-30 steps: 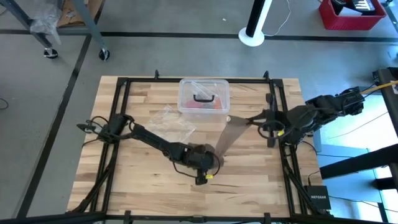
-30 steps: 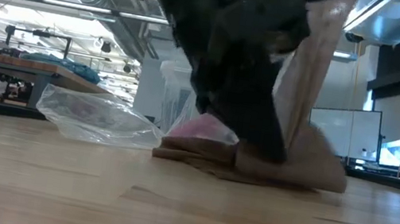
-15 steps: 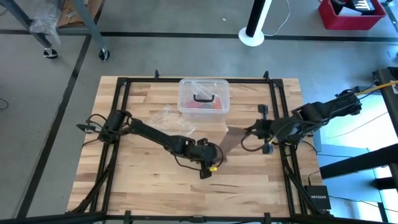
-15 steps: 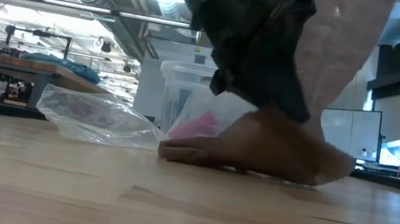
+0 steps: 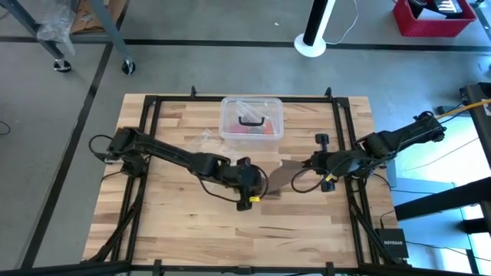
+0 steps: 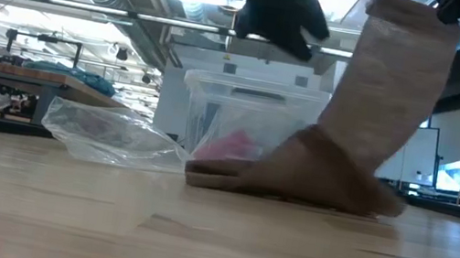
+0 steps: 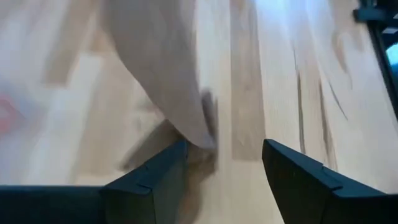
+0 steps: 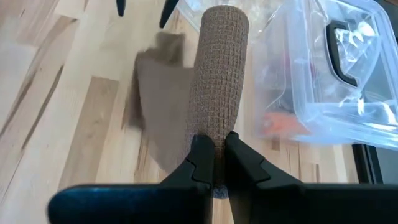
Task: Roll bandage
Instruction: Roll the brown bandage
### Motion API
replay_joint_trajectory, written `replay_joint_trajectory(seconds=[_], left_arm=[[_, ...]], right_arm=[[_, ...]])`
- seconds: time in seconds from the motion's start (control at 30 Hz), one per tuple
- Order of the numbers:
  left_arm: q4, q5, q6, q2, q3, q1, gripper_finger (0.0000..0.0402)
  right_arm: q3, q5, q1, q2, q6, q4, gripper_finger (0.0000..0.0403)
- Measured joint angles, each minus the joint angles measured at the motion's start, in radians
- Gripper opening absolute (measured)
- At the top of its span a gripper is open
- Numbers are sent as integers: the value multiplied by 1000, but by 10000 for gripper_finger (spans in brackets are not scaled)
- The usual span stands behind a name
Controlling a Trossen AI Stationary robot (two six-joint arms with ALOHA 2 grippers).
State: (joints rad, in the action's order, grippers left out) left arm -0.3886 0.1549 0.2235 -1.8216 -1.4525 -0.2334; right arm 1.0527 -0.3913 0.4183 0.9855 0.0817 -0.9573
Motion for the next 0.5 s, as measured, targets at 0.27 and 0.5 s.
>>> replay_joint_trajectory(seconds=[0.27, 0.5], left_arm=[[68, 170, -149, 77, 1, 8, 189], [264, 206, -280, 80, 0, 7, 177]], right_arm=[[0, 34, 0, 9, -7, 45, 22], [-1, 210, 18, 31, 9, 121, 23]])
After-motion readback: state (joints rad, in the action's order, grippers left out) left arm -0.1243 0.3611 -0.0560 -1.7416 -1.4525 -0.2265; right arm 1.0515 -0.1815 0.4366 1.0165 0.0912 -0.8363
